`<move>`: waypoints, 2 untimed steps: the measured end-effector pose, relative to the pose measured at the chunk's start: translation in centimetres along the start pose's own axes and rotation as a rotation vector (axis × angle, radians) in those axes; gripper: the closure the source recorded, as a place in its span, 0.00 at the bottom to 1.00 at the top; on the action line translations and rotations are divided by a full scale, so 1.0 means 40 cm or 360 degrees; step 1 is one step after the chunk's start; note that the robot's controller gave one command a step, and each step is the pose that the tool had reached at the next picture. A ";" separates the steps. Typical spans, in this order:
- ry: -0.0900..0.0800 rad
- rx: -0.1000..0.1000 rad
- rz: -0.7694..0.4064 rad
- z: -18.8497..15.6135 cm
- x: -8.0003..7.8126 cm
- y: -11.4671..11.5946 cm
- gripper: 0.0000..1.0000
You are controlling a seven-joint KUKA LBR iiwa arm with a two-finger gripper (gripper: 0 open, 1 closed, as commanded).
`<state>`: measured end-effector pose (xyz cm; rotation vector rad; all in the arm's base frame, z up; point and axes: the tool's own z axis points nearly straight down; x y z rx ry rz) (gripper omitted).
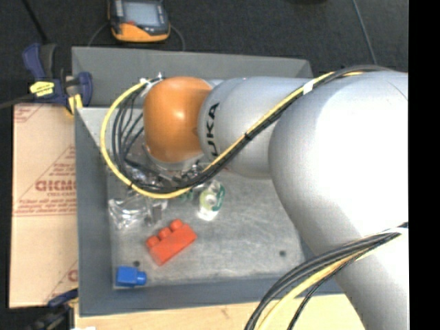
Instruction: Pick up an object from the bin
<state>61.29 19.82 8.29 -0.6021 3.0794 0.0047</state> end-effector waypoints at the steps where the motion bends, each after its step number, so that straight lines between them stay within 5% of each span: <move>1: -0.0005 0.0004 0.0004 -0.141 -0.004 -0.001 1.00; 2: 0.0000 0.0003 0.0008 -0.175 -0.006 -0.002 1.00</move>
Offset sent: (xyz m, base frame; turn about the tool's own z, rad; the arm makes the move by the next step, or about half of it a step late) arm -0.0001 0.0000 0.0531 0.0000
